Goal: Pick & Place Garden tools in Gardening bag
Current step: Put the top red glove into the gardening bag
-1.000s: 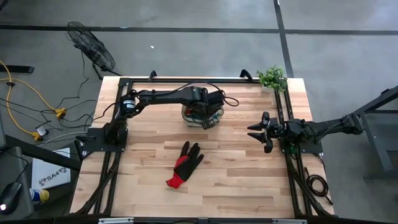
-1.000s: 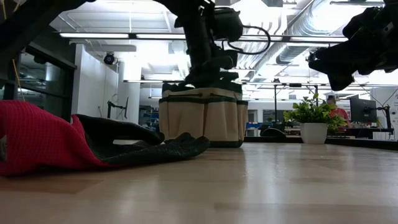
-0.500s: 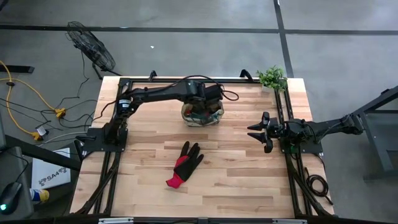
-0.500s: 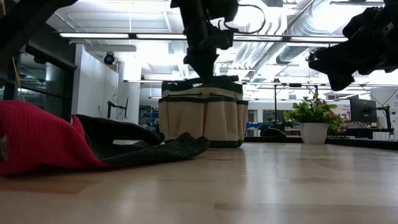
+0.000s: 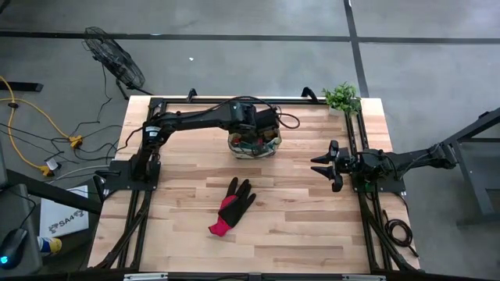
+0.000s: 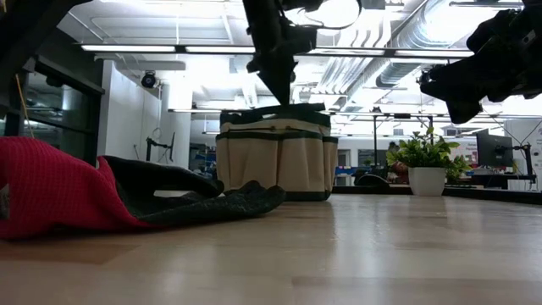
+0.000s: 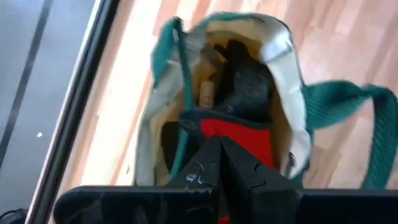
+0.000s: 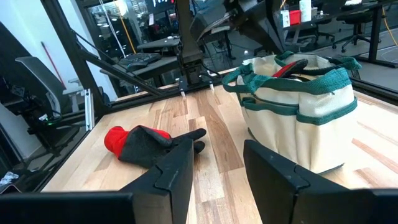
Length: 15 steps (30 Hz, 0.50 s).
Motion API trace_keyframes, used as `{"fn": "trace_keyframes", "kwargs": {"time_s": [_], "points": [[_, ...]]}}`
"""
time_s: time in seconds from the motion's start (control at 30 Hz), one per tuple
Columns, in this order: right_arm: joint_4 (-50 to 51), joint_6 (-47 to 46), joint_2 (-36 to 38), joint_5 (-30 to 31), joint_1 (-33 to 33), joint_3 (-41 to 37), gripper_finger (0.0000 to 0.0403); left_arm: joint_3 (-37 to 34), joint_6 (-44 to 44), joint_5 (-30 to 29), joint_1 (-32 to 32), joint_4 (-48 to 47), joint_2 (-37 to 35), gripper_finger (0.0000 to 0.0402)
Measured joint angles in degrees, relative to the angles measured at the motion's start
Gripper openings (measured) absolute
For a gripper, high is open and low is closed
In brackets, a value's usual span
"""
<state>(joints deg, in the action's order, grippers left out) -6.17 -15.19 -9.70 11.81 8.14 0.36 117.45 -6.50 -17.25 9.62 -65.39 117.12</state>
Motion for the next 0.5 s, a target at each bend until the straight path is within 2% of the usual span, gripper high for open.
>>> {"fn": "trace_keyframes", "kwargs": {"time_s": [0.17,0.4,0.5], "points": [[0.0,0.0,0.0,0.0,0.0,0.0,0.0135,-2.1,-1.5,-1.2,0.1,5.4,0.0,0.0000],[0.0,0.0,0.0,0.0,0.0,0.0,0.0135,-6.6,-7.1,-1.8,0.9,5.9,0.0,0.0000],[0.0,0.0,0.0,0.0,0.0,0.0,0.0135,-8.4,-7.6,-0.1,0.9,7.2,0.0,0.0000]]}}
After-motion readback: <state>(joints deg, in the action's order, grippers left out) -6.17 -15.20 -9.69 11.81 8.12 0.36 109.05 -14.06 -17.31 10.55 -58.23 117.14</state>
